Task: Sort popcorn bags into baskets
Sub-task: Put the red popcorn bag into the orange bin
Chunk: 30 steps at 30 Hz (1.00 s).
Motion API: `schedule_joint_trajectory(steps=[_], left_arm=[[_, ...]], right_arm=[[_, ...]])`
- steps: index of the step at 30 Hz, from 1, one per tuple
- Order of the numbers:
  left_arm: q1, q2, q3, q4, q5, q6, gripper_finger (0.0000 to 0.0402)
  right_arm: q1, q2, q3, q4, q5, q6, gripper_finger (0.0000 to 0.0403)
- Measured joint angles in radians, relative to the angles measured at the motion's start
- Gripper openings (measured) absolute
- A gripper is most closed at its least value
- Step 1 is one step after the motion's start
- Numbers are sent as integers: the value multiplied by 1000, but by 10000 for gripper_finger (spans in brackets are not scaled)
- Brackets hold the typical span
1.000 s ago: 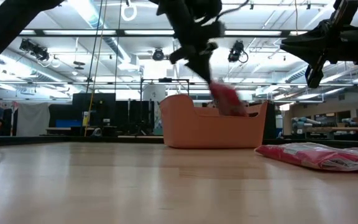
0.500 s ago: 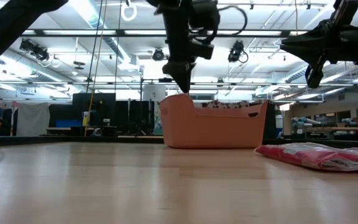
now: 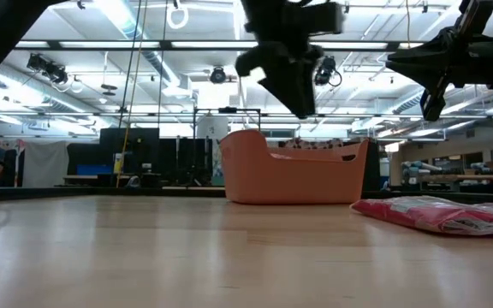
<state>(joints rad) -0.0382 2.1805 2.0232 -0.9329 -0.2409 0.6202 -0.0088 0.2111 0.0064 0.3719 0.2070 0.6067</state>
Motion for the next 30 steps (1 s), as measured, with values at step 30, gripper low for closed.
schedule_joint_trajectory(steps=[30], left_arm=[[-167, 301, 3, 340, -125, 468, 185]], right_arm=[[0, 0, 0, 0, -1, 0, 52]])
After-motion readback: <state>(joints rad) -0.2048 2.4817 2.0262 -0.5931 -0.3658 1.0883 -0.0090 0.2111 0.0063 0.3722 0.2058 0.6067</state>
